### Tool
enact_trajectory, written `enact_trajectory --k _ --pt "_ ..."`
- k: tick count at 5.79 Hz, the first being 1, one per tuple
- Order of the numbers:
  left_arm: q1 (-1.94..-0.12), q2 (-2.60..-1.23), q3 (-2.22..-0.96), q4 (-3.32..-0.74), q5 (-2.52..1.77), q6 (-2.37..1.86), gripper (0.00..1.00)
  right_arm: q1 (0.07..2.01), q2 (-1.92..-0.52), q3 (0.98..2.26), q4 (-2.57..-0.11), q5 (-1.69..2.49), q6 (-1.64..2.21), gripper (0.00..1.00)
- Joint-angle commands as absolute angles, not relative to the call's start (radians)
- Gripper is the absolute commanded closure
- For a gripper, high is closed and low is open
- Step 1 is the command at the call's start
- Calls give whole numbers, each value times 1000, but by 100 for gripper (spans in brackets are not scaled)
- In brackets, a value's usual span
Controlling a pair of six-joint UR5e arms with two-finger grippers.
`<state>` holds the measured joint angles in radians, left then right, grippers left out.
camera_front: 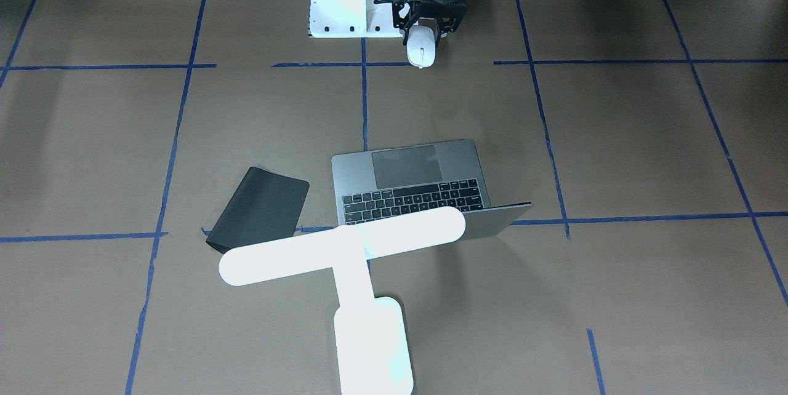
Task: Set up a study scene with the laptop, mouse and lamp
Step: 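Carry the white mouse with the left gripper onto the black mouse pad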
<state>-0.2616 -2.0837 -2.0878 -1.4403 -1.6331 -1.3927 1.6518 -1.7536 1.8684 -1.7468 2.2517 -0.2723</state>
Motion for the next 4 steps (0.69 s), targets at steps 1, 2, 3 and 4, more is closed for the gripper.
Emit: enact_trajectory --k 1,2,3,4 --pt "-325 -2245 -1917 -1434 -1635 -1343 63 1638 -1743 1855 -1744 2250 -214 0" --pt "-353 -2326 -1816 -1439 -1635 -1339 63 1591 -1738 1853 -1741 2250 -163 0" --pt "-365 -2379 -1745 -1445 -1634 -1310 63 1560 -1667 1800 -1741 2255 -112 0" --pt "-367 -2449 -1665 -1450 -1634 -1309 64 1552 -1628 1745 -1740 2255 -114 0"
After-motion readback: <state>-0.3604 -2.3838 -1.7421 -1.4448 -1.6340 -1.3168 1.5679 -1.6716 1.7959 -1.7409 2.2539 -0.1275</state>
